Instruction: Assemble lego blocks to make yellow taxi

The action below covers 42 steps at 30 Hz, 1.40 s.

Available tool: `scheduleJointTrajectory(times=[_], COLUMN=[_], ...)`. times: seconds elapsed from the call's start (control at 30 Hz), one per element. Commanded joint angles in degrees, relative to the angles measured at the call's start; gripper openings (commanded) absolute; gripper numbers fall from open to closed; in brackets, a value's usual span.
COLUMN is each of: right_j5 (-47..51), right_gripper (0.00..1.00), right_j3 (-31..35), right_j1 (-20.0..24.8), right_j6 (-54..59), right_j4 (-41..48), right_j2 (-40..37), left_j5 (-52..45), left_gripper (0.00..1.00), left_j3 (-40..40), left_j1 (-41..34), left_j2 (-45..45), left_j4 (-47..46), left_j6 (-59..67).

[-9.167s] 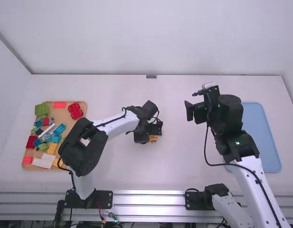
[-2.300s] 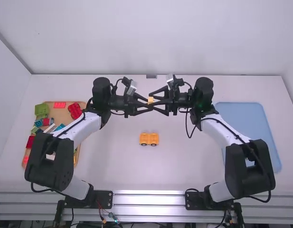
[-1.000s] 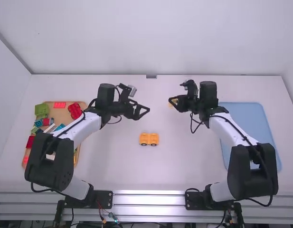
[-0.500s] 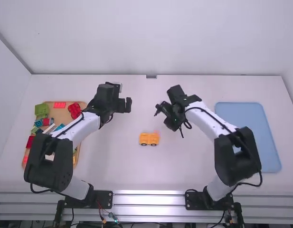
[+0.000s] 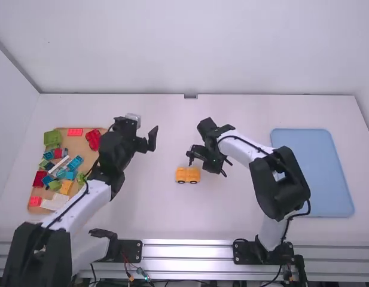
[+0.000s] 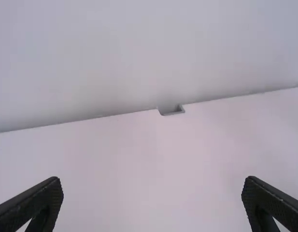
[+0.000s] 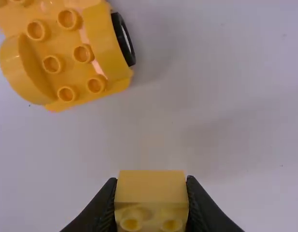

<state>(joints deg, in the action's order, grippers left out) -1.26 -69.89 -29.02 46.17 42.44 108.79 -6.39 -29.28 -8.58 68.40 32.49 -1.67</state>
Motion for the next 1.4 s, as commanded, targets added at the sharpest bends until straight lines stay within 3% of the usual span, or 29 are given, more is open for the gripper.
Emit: scheduleJointTrajectory(times=[0.0,0.3,0.4,0.5,0.57,0.6,0.67,0.7,0.83,0.93,1.1,1.2,1.23,1.37], right_j5=[-0.1,-0.2,0.1,-0.1,-0.1,0.2,0.6,1.3,1.0,-2.2,-17.9,-25.4,-30.9,-34.0], right_gripper=[0.00,0.00,0.04,0.16,0.26,0.48,0.67,0.97,0.99,0.99,0.98,0.99,0.99,0.98], right_j3=[1.0,7.0,8.2,8.9,8.9,8.8,8.8,8.8,8.7,8.6,12.7,16.9,21.9,29.8], right_j1=[0.2,0.1,0.1,0.1,0.2,0.2,0.0,0.1,0.1,0.3,5.1,8.5,12.2,18.0], right_j6=[0.9,2.3,2.4,2.3,2.3,2.3,2.3,2.2,0.1,0.4,7.0,12.5,15.5,14.6], right_j4=[0.0,-4.3,-5.4,-7.4,-7.5,-7.6,-7.9,-8.3,-9.0,-7.4,-8.1,-9.9,-14.2,-24.7], right_j2=[1.5,1.5,1.5,1.5,1.5,1.5,1.5,1.5,-0.2,-3.8,-15.9,-19.9,-22.7,-25.6], left_j5=[-0.7,-0.3,-0.3,-0.8,-0.7,-0.3,0.0,0.8,9.4,9.3,-16.5,-23.9,-33.0,-46.5], left_gripper=[0.99,0.99,0.99,0.99,0.99,0.99,0.99,0.99,0.99,0.99,0.99,0.99,0.99,0.99], left_j3=[3.0,4.5,4.5,4.5,4.5,4.5,4.5,4.5,4.5,4.5,4.5,4.4,4.4,4.4], left_j1=[1.2,1.1,1.1,1.1,1.1,1.1,1.1,1.2,1.1,1.1,1.9,2.4,2.8,3.0], left_j2=[-4.5,-9.7,-9.6,-9.6,-9.6,-9.6,-9.6,-9.6,-9.6,-9.7,-7.8,-5.8,-3.1,2.8], left_j4=[0.8,-2.2,-2.3,-2.7,-3.1,-3.4,-3.6,-3.6,-5.0,-8.7,-6.5,-6.8,-7.9,-10.0], left_j6=[-0.3,0.0,0.0,0.1,0.0,0.0,0.0,0.0,-0.4,-2.4,18.4,24.5,32.0,46.6])
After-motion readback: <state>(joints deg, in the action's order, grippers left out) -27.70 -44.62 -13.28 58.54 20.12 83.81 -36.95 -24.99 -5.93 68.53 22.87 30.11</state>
